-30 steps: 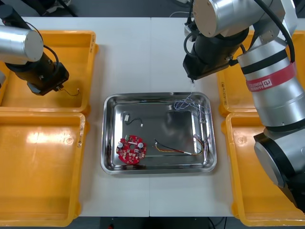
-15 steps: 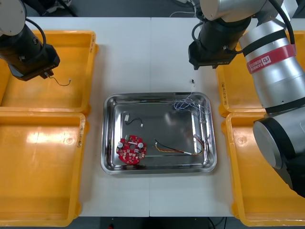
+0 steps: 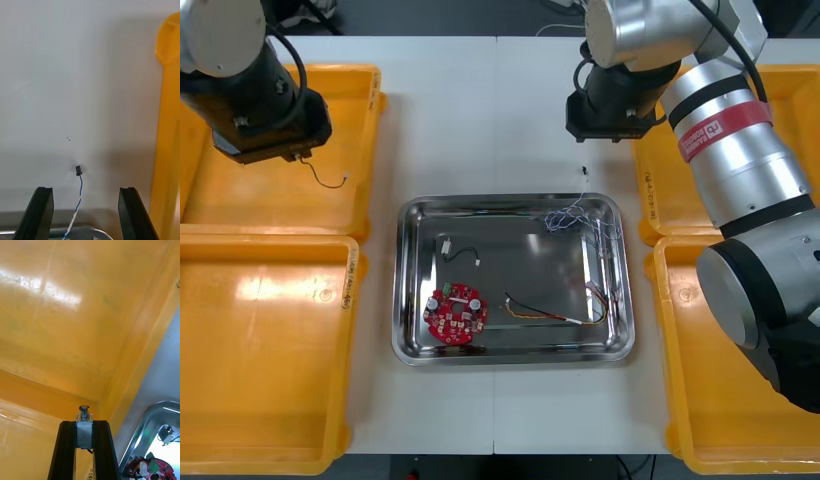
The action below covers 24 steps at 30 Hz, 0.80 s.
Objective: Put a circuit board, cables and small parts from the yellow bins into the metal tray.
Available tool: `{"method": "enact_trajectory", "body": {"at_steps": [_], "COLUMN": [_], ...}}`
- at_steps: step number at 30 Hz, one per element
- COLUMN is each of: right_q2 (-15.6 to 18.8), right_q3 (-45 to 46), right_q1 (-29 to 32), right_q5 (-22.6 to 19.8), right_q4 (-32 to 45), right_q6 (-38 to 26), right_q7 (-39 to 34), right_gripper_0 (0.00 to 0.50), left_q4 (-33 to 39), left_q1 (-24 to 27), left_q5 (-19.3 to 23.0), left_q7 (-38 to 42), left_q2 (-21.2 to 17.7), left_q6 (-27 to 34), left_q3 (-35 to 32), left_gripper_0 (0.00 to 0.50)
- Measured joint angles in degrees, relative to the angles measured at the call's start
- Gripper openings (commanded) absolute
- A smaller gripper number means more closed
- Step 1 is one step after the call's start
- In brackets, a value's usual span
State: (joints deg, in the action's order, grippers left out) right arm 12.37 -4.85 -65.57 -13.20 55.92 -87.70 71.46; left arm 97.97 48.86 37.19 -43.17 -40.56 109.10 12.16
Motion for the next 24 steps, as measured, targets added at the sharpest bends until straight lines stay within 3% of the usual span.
{"method": "enact_trajectory", "body": {"at_steps": [10, 17, 24], "right_q2": [-2.6, -3.1, -3.1], "right_q3": [0.0, 0.1, 0.1], "right_q1": [0.0, 0.4, 2.0], "right_q5": [3.5, 4.9, 6.8], "right_q4": [-3.1, -3.3, -3.3], "right_q6": [3.8, 6.0, 8.2], "right_q7": [-0.1, -2.2, -2.6], "right_gripper_0": [0.500, 0.500, 0.500], "left_q4": [3.7, 4.0, 4.1], "left_q1": [0.0, 0.0, 0.0], "left_q5": [-3.8, -6.9, -8.9], "left_q7": [0.0, 0.6, 10.7], "left_q2": [6.4, 11.5, 15.6], "left_q6": [-0.3, -3.9, -6.7], "left_q3": [8.0, 14.9, 20.4], "left_gripper_0": [0.000, 0.000, 0.000]}}
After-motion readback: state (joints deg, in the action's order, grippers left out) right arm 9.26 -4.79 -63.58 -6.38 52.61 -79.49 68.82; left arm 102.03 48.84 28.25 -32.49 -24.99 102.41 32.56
